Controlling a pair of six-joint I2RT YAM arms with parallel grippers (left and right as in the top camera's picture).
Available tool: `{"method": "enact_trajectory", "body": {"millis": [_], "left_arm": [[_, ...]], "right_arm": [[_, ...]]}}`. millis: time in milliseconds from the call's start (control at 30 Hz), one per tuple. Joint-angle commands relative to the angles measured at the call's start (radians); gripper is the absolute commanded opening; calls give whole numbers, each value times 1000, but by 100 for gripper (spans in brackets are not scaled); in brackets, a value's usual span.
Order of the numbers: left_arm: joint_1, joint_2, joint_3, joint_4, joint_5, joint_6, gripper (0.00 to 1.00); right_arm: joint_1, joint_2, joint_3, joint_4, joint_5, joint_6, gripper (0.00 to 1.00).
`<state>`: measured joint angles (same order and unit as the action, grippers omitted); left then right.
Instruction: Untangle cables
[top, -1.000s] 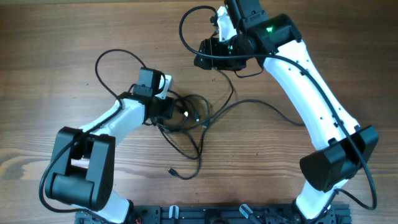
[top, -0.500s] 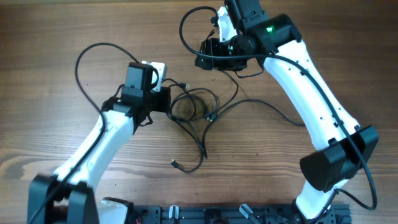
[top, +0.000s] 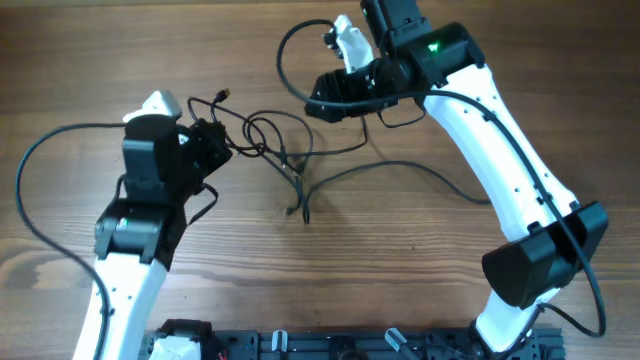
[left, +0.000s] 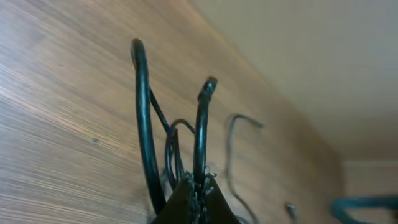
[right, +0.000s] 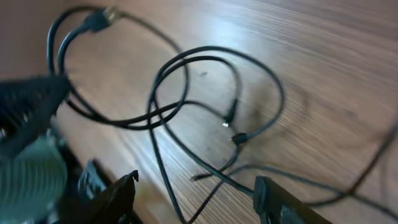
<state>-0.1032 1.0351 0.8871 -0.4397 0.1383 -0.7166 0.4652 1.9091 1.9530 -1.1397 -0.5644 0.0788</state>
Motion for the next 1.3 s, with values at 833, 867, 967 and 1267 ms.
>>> {"method": "enact_trajectory", "body": {"millis": [833, 867, 967, 1267], "left_arm": [[10, -4, 3, -46, 195, -151, 4], [10, -3, 3, -48, 195, -151, 4], [10, -3, 3, -49, 194, -151, 4], [10, 71, 3, -119, 164, -98, 4]], "right_arm": [[178, 244, 16, 127, -32, 321, 38], [183, 252, 16, 127, -31, 338, 33], [185, 264, 16, 143, -31, 359, 21], [69, 142, 18, 155, -40, 331, 4]]}}
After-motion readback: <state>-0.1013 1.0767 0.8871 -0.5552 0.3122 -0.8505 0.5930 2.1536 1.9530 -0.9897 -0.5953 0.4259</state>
